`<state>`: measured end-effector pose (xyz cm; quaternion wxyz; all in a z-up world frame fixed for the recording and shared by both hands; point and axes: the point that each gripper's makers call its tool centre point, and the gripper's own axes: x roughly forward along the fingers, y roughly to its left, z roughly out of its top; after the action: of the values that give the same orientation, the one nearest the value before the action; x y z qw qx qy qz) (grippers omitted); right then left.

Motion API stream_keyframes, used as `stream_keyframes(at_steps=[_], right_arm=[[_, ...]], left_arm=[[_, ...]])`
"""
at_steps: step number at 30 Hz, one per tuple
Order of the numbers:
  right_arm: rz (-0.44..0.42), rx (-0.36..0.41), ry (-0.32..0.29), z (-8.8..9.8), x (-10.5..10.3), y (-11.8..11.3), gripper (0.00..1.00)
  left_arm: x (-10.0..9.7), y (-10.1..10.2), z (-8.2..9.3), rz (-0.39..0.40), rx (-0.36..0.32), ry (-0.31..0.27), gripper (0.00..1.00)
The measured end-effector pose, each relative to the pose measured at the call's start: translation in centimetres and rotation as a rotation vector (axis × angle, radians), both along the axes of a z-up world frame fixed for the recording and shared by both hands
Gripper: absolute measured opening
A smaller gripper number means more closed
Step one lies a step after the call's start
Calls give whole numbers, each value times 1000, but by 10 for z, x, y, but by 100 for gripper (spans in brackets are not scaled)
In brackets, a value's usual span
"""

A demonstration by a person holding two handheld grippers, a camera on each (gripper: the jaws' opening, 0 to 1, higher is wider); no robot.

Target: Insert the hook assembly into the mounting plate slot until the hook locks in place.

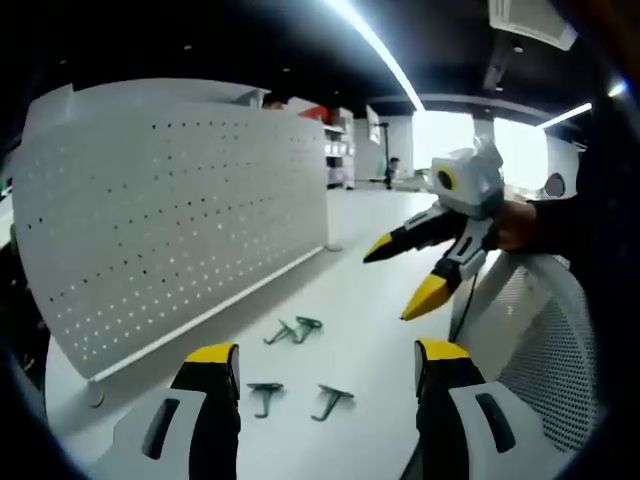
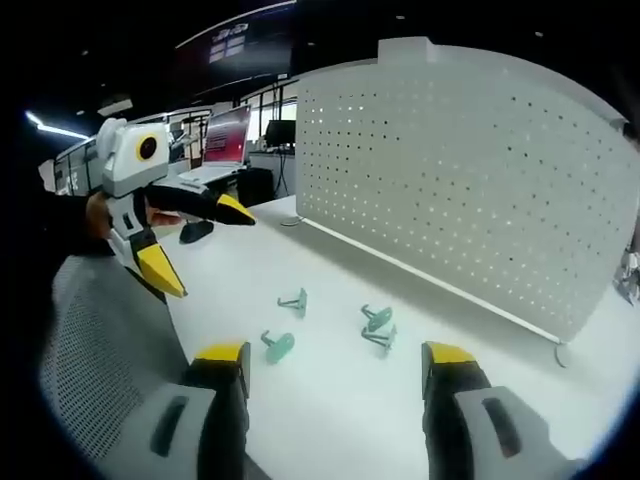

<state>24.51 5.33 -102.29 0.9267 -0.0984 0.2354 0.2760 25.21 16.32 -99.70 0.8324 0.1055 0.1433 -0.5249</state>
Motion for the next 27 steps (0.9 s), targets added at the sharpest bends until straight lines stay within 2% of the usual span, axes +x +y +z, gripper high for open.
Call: stream_keyframes(at_steps=[16, 27], right_arm=[[9, 24, -12, 4, -1, -1, 67], [2, 15, -10, 3, -2, -2, 67]], left_arm=[[-1, -4, 4, 14, 7, -17, 72], [0, -1, 8, 28, -12, -15, 72]])
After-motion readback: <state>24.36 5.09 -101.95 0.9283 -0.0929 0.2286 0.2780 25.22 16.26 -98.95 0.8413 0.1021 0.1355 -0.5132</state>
